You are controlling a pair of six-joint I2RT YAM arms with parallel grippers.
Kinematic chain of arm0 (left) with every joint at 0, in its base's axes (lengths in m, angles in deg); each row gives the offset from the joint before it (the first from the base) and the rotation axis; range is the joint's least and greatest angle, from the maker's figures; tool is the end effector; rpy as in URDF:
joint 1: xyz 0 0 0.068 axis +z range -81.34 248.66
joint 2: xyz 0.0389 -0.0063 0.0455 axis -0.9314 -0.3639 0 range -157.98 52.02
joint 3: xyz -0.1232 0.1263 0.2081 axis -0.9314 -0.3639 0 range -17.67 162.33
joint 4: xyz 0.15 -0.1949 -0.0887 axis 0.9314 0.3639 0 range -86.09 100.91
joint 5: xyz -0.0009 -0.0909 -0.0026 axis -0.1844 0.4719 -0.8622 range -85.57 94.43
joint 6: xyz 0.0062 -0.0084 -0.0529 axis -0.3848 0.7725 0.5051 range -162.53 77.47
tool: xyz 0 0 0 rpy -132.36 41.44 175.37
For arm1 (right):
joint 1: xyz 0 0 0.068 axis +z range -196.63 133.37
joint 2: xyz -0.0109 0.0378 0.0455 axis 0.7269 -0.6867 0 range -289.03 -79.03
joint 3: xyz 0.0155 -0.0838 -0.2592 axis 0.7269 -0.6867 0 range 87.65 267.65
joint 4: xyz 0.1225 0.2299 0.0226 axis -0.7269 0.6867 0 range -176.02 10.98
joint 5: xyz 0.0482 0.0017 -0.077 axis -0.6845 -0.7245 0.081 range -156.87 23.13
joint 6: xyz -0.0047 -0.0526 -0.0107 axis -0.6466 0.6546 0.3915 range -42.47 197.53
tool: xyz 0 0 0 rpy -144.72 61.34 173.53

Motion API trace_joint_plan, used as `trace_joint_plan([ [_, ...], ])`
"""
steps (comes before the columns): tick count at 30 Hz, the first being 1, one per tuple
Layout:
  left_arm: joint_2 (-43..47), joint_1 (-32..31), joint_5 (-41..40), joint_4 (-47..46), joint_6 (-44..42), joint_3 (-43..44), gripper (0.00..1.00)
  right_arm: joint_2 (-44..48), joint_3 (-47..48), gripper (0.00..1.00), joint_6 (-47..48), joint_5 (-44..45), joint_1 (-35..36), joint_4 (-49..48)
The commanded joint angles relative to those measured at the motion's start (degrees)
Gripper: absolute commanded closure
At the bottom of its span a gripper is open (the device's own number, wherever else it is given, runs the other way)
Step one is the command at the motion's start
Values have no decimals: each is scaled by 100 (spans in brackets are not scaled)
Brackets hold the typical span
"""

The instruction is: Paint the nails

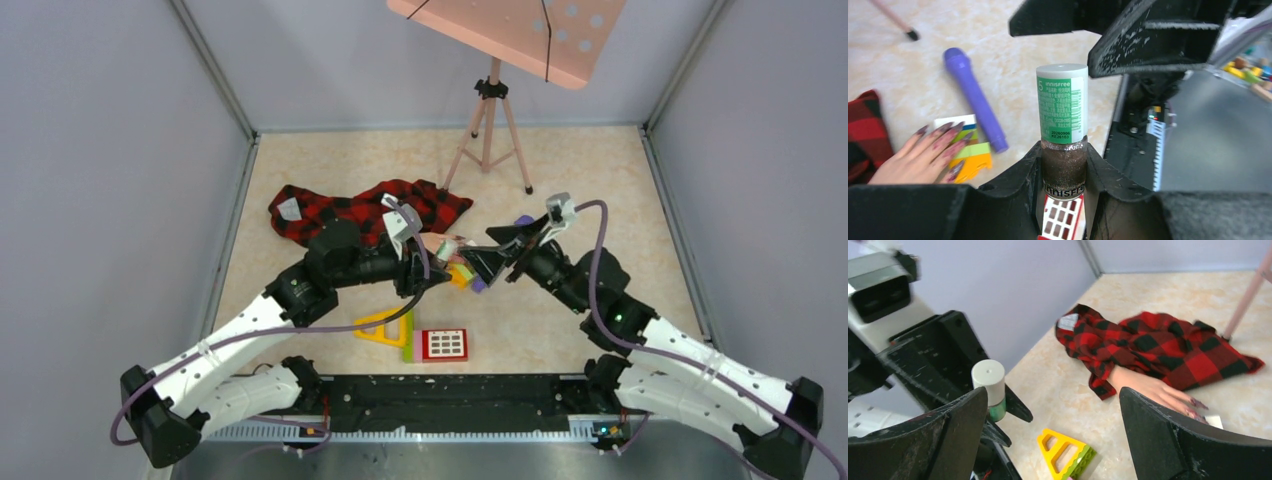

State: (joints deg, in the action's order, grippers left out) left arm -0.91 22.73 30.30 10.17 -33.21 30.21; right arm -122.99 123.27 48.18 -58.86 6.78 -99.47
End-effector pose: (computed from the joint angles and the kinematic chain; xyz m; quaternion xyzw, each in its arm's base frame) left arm 0.1378 -0.1647 0.3415 0.3714 0.6710 -0.4399 0.4672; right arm 0.1171 0.1495 0.3303 -0.0899 0.6692 0.4512 0.5835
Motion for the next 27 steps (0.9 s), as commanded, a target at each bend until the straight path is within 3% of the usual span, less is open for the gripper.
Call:
trace_joint_plan([
  [1,-140,168,1742,-952,507,213,100,450,-133,1,408,-2290,-538,-992],
  [6,-200,172,3105,-1482,912,220,100,458,-136,1,655,-3779,-563,-1754],
  [14,-210,101,3520,-1515,892,226,100,-59,-134,4,476,-4889,-567,-3049],
  [25,-231,58,3486,-1373,764,259,100,-660,-4,27,-20,-5326,-479,-3835],
  [27,-244,58,3478,-1371,764,257,100,-711,13,35,-43,-5344,-446,-3849],
])
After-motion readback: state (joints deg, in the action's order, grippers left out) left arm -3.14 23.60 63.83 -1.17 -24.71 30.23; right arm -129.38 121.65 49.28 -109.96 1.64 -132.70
